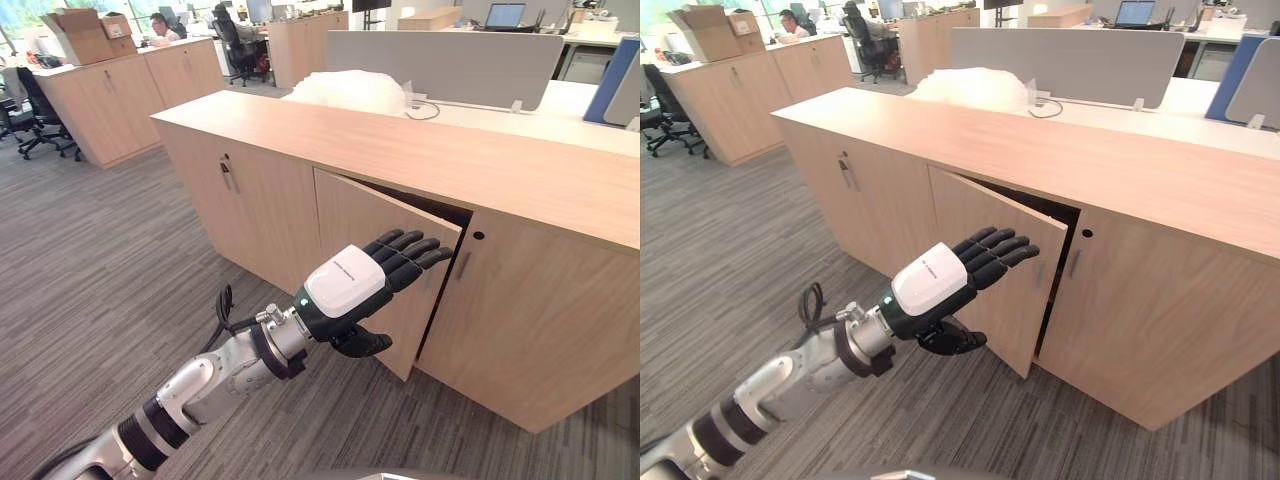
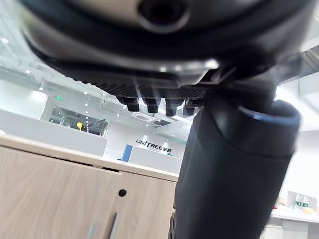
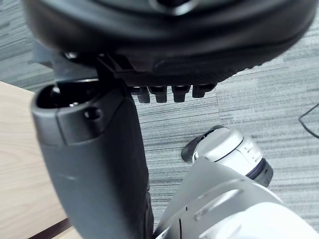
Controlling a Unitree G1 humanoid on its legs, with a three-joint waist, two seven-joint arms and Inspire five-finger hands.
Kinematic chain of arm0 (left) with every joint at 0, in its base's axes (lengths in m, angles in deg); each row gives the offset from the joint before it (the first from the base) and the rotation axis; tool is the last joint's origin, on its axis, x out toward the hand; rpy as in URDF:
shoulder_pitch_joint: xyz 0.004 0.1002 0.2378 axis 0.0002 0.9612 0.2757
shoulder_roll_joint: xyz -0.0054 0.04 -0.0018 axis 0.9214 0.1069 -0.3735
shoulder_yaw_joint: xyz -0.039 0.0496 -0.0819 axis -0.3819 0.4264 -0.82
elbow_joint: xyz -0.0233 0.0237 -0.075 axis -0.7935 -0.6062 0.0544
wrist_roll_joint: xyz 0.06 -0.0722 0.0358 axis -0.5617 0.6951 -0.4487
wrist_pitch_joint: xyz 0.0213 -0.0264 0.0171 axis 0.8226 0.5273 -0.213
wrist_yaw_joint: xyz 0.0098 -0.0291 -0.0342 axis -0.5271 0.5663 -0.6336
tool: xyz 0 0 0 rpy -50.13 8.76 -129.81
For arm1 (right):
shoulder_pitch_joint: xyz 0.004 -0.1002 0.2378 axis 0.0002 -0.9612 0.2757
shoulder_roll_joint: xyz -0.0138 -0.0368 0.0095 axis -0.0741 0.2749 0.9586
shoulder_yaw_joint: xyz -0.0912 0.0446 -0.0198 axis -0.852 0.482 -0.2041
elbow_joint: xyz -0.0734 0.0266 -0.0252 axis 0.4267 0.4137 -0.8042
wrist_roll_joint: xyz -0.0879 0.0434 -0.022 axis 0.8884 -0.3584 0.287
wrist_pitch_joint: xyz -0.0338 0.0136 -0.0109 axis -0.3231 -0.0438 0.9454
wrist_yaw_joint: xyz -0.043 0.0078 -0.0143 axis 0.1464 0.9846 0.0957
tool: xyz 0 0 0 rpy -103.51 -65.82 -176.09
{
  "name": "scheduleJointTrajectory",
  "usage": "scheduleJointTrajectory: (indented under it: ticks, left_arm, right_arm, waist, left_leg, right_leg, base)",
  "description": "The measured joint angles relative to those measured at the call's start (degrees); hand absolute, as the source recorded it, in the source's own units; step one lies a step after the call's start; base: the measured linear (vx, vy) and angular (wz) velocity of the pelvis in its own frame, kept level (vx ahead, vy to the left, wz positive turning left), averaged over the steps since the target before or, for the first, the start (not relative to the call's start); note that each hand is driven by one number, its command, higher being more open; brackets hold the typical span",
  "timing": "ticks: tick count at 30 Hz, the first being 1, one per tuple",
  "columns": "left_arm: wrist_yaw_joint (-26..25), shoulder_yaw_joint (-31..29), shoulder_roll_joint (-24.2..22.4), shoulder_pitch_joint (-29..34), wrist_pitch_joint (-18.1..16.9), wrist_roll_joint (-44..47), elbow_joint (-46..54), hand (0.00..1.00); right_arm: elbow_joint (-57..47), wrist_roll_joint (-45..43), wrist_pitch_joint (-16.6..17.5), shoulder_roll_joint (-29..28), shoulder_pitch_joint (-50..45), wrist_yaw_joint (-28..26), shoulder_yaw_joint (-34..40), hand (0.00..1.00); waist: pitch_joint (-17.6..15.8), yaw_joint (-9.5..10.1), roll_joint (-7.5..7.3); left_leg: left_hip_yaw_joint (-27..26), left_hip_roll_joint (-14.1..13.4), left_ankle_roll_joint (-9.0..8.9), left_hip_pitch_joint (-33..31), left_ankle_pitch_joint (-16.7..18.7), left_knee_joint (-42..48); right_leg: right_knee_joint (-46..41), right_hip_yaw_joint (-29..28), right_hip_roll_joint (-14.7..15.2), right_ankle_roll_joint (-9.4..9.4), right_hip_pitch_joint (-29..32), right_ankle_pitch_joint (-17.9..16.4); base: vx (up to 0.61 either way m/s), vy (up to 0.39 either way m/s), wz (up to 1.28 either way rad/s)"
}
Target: Walk over to the cabinet, pick up the folder, carry it to the office cabinet, place the folder inside the office cabinet, then close the office cabinet door
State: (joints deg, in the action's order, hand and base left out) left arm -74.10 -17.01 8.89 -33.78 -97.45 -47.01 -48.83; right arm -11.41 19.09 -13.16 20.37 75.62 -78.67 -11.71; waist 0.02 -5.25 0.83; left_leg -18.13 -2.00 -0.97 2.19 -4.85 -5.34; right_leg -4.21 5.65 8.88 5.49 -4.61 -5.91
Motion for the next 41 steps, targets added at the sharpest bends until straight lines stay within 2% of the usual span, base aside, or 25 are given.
scheduleJointTrajectory:
  ticks: [2, 3, 4, 5, 6, 7, 8, 9, 10, 11, 12, 13, 14, 15, 18, 20, 21, 24, 26, 28, 31, 35, 37, 41]
  left_arm:
    - [-0.14, 1.19, -2.61, 3.39, 0.60, -0.02, -5.08, 1.00]
    - [-0.05, 1.43, -4.01, 4.88, 1.19, -0.02, -6.32, 1.00]
    - [1.14, 1.32, -6.46, 8.54, 2.47, 1.15, -8.25, 1.00]
    - [4.14, 1.12, -8.99, 11.80, 3.57, 5.18, -9.80, 1.00]
    - [5.77, 0.98, -10.41, 13.17, 4.14, 7.31, -10.52, 1.00]
    - [9.59, -0.41, -13.04, 16.30, 5.23, 12.47, -11.99, 1.00]
    - [12.18, -3.34, -16.33, 19.71, 6.25, 17.85, -14.54, 1.00]
    - [13.13, -5.31, -18.05, 21.30, 6.84, 21.06, -15.96, 1.00]
    - [14.55, -9.91, -21.50, 24.16, 8.80, 28.51, -19.28, 1.00]
    - [15.07, -12.16, -22.98, 25.03, 10.04, 32.31, -21.01, 1.00]
    - [15.76, -16.76, -25.29, 26.11, 12.34, 38.93, -24.75, 1.00]
    - [15.82, -20.58, -26.33, 27.13, 13.75, 44.33, -27.79, 1.00]
    - [15.80, -22.31, -26.47, 27.86, 14.20, 47.18, -29.00, 1.00]
    - [15.89, -25.34, -26.04, 28.82, 15.26, 53.20, -32.31, 1.00]
    - [16.09, -28.84, -25.06, 30.21, 16.30, 55.88, -37.15, 1.00]
    - [17.03, -30.57, -25.61, 30.54, 16.58, 56.27, -43.73, 1.00]
    - [17.36, -31.24, -26.04, 30.26, 16.84, 56.27, -45.75, 1.00]
    - [17.76, -39.46, -30.89, 26.39, 17.16, 57.57, -57.03, 1.00]
    - [16.54, -46.45, -33.39, 24.04, 17.29, 57.28, -65.57, 1.00]
    - [15.27, -50.10, -33.90, 22.49, 17.28, 53.95, -68.99, 1.00]
    - [14.14, -54.53, -34.10, 22.22, 17.17, 48.03, -70.94, 1.00]
    - [12.46, -59.45, -34.21, 22.56, 17.45, 47.29, -74.22, 1.00]
    - [11.86, -59.53, -34.03, 23.14, 17.47, 47.37, -74.85, 1.00]
    - [11.51, -59.19, -33.65, 23.41, 17.47, 46.96, -74.87, 1.00]
  right_arm:
    - [0.03, 0.04, 0.02, -0.40, 0.72, 0.32, -1.81, 1.00]
    - [0.17, 0.02, 0.07, -0.64, 0.64, 0.32, -1.82, 1.00]
    - [0.75, -0.07, 0.21, -1.09, 0.67, 0.34, -1.80, 1.00]
    - [1.00, -0.09, 0.16, -1.31, 0.93, 0.35, -1.48, 1.00]
    - [1.01, -0.09, 0.11, -1.07, 1.01, 0.40, -1.39, 1.00]
    - [0.93, -0.02, -0.37, -0.23, 1.29, 0.63, -0.91, 1.00]
    - [0.90, 0.04, -1.09, 0.23, 1.58, 0.85, 1.13, 1.00]
    - [0.86, 0.25, -1.63, 0.41, 1.81, 0.89, 2.17, 1.00]
    - [0.87, 0.94, -2.64, 1.01, 2.08, 0.86, 3.67, 1.00]
    - [0.88, 1.88, -3.06, 1.33, 2.02, 0.77, 4.37, 1.00]
    - [0.81, 2.33, -3.84, 2.13, 1.99, 0.75, 4.97, 1.00]
    - [0.73, 2.34, -4.09, 2.81, 2.43, 0.63, 5.54, 1.00]
    - [0.42, 2.35, -4.09, 2.94, 2.73, 0.48, 5.63, 1.00]
    - [-1.49, 2.50, -3.96, 1.90, 3.13, 0.18, 4.77, 1.00]
    - [-3.67, 4.09, -3.90, 0.15, 2.39, -0.39, -0.69, 1.00]
    - [-5.58, 4.42, -3.71, -1.46, 2.64, -0.74, -3.47, 1.00]
    - [-6.13, 4.42, -3.68, -1.75, 2.73, -0.90, -4.00, 1.00]
    - [-7.94, 4.42, -3.29, -1.82, 3.22, -1.96, -4.45, 1.00]
    - [-8.50, 4.48, -3.30, -0.65, 4.30, -1.92, -6.37, 1.00]
    - [-8.74, 4.47, -3.27, -0.64, 3.87, -1.88, -6.09, 1.00]
    - [-7.36, 4.46, -2.85, -0.90, 3.13, -1.89, -3.65, 1.00]
    - [-3.97, 4.38, -2.52, -1.23, 3.01, -1.53, -0.92, 1.00]
    - [-3.18, 4.29, -2.53, -1.81, 2.96, -1.27, 1.30, 1.00]
    - [-2.49, 4.26, -2.43, -1.64, 3.23, -0.93, 1.19, 1.00]
  waist:
    - [-1.20, -1.42, -1.22]
    - [-1.26, -1.50, -1.37]
    - [-1.65, -1.24, -2.12]
    - [-2.84, -0.76, -1.85]
    - [-3.29, -0.57, -1.60]
    - [-4.67, -0.49, -0.02]
    - [-5.53, -0.44, 0.81]
    - [-5.91, -0.31, 1.03]
    - [-6.36, 0.23, 1.52]
    - [-6.54, 0.52, 1.85]
    - [-6.83, 1.48, 2.37]
    - [-6.95, 2.95, 2.59]
    - [-6.93, 3.64, 2.61]
    - [-7.12, 4.59, 1.64]
    - [-6.43, 4.80, -0.62]
    - [-5.23, 4.97, -1.14]
    - [-4.89, 4.98, -1.03]
    - [-4.41, 5.35, 0.90]
    - [-4.00, 5.48, 2.81]
    - [-3.94, 5.12, 3.29]
    - [-3.48, 5.11, 2.76]
    - [-2.32, 5.14, 1.88]
    - [-2.24, 5.17, 1.46]
    - [-2.45, 5.17, 1.10]
  left_leg:
    - [-0.26, -0.49, -0.40, 1.36, 0.29, 0.31]
    - [-0.78, -0.76, -0.57, 1.78, 0.57, 0.69]
    - [-2.20, -1.97, -0.96, 0.92, 3.06, 4.78]
    - [-3.03, -4.69, -1.15, -2.35, 7.83, 14.08]
    - [-3.15, -6.51, -1.41, -4.10, 10.22, 18.84]
    - [-3.03, -9.86, -1.41, -6.17, 13.43, 26.06]
    - [-2.69, -11.57, -0.90, -7.31, 14.20, 30.76]
    - [-1.49, -12.08, -0.86, -7.86, 14.17, 32.67]
    - [3.08, -12.26, -0.63, -9.02, 13.99, 35.53]
    - [5.95, -11.86, -0.61, -9.64, 13.95, 36.82]
    - [13.72, -9.09, -2.50, -10.11, 16.61, 36.31]
    - [21.89, -5.13, -3.95, -9.12, 17.90, 32.78]
    - [26.38, -3.27, -4.00, -7.89, 17.92, 29.87]
    - [29.53, -1.40, -2.75, -5.67, 17.49, 25.71]
    - [26.41, -1.24, -2.55, -4.91, 17.60, 24.56]
    - [23.74, -0.96, -2.17, -3.83, 18.11, 23.44]
    - [22.92, -0.83, -2.05, -3.46, 18.05, 22.74]
    - [18.63, -0.85, -1.35, -0.91, 17.72, 20.04]
    - [13.52, -1.65, -0.51, 1.42, 17.07, 17.60]
    - [12.69, -1.53, -0.48, 3.36, 16.76, 16.29]
    - [12.56, -1.52, -0.62, 5.14, 16.55, 14.43]
    - [13.15, -1.76, -0.98, 5.06, 15.35, 12.26]
    - [13.64, -1.64, -1.33, 5.15, 14.55, 11.12]
    - [14.23, -1.82, -1.48, 5.57, 14.26, 10.52]
  right_leg:
    - [0.27, 0.00, -0.31, -0.07, -1.33, 0.07]
    - [0.23, -0.29, -0.41, 0.00, -1.73, 0.12]
    - [-0.14, -0.85, -0.75, -0.16, -1.59, 0.23]
    - [-0.30, -0.83, -1.52, -0.35, -1.68, 0.34]
    - [-0.37, -0.93, -2.33, -0.39, -1.80, 0.36]
    - [-0.40, -1.55, -4.16, -0.61, -2.34, 0.34]
    - [-0.39, -2.87, -5.04, -1.31, -2.60, 0.15]
    - [-0.42, -3.63, -5.32, -1.78, -2.64, -0.04]
    - [-0.42, -5.36, -6.08, -2.08, -2.57, -0.01]
    - [-0.55, -6.26, -6.34, -2.07, -2.55, 0.00]
    - [-1.12, -8.11, -6.49, -2.09, -2.13, 0.08]
    - [-1.77, -10.43, -6.55, -1.80, -0.93, 0.12]
    - [-2.05, -11.64, -6.69, -1.47, -0.22, 0.06]
    - [-2.47, -13.78, -6.80, -0.99, 0.57, -0.09]
    - [-2.16, -15.13, -6.09, -0.57, 0.92, 0.42]
    - [-1.24, -17.09, -5.34, -0.08, 1.19, 0.57]
    - [-1.05, -17.73, -5.09, 0.15, 1.51, 0.72]
    - [-1.74, -18.79, -4.61, 1.40, 3.03, 1.64]
    - [-5.67, -13.96, -4.58, 1.42, 6.06, 1.62]
    - [-6.39, -10.24, -4.32, 1.35, 5.85, 1.57]
    - [-3.53, -9.03, -4.56, 0.77, 3.93, 2.04]
    - [4.57, -7.35, -4.78, -0.09, 0.94, 6.00]
    - [7.30, -6.81, -4.93, -0.45, -0.12, 7.63]
    - [9.07, -6.13, -5.26, -0.94, -1.26, 8.79]
  base:
    - [0.00, -0.030, -0.11]
    - [0.01, -0.022, -0.36]
    - [0.01, -0.063, -0.54]
    - [0.00, -0.080, -0.59]
    - [0.00, -0.086, -0.48]
    - [-0.01, -0.053, -0.47]
    - [0.00, -0.036, -0.48]
    - [-0.01, -0.046, -0.62]
    - [0.00, -0.038, -0.52]
    - [0.00, -0.032, -0.67]
    - [0.01, 0.035, -0.78]
    - [0.01, 0.072, -0.90]
    - [0.04, 0.159, -1.06]
    - [0.05, 0.128, -0.71]
    - [0.09, 0.092, -0.43]
    - [0.13, 0.106, -0.57]
    - [0.12, 0.095, -0.59]
    - [0.13, 0.083, -0.79]
    - [0.10, 0.031, -1.01]
    - [0.08, 0.031, -0.40]
    - [0.05, 0.025, -0.06]
    - [0.02, -0.011, 0.07]
    - [-0.02, -0.019, 0.09]
    - [-0.05, -0.027, 0.06]
